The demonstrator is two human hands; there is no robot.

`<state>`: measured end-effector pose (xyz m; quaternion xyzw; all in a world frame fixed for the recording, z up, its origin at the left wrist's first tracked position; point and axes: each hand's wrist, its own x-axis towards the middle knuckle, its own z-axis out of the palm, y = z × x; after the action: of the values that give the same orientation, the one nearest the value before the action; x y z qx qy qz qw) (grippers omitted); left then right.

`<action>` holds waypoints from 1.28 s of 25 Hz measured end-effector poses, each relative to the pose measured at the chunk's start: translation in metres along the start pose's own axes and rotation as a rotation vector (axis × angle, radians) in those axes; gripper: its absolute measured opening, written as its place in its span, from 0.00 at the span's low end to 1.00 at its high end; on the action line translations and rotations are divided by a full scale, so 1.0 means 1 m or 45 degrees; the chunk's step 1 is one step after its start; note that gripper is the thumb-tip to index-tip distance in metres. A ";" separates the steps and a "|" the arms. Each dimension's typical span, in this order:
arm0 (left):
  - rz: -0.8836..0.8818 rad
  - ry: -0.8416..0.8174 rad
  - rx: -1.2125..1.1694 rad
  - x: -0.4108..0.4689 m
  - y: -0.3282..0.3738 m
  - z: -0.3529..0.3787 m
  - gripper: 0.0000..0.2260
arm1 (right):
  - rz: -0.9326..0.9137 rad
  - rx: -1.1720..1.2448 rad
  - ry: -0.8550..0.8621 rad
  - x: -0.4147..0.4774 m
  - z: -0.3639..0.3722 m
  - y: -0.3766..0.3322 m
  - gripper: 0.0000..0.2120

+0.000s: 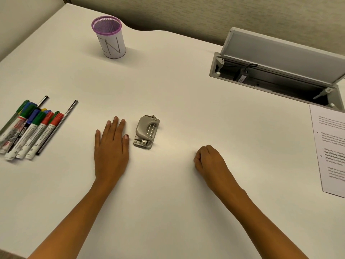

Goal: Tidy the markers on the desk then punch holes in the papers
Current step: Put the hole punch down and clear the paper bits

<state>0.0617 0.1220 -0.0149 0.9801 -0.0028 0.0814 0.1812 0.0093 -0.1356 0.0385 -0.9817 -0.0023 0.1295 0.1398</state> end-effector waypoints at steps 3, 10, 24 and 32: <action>-0.009 0.002 -0.010 0.000 0.000 0.000 0.20 | 0.132 0.399 0.019 -0.001 -0.005 0.005 0.04; -0.009 0.008 0.007 0.000 -0.001 0.001 0.20 | 0.520 1.295 0.175 -0.013 -0.008 0.043 0.02; 0.016 0.037 0.002 -0.001 0.000 -0.002 0.19 | 0.439 1.426 0.333 -0.050 -0.031 0.052 0.10; 0.017 0.057 0.002 -0.003 -0.001 -0.001 0.19 | 0.257 1.443 0.336 -0.060 -0.041 0.030 0.10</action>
<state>0.0589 0.1230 -0.0142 0.9781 -0.0051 0.1047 0.1800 -0.0392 -0.1782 0.0836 -0.7571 0.1781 0.0001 0.6285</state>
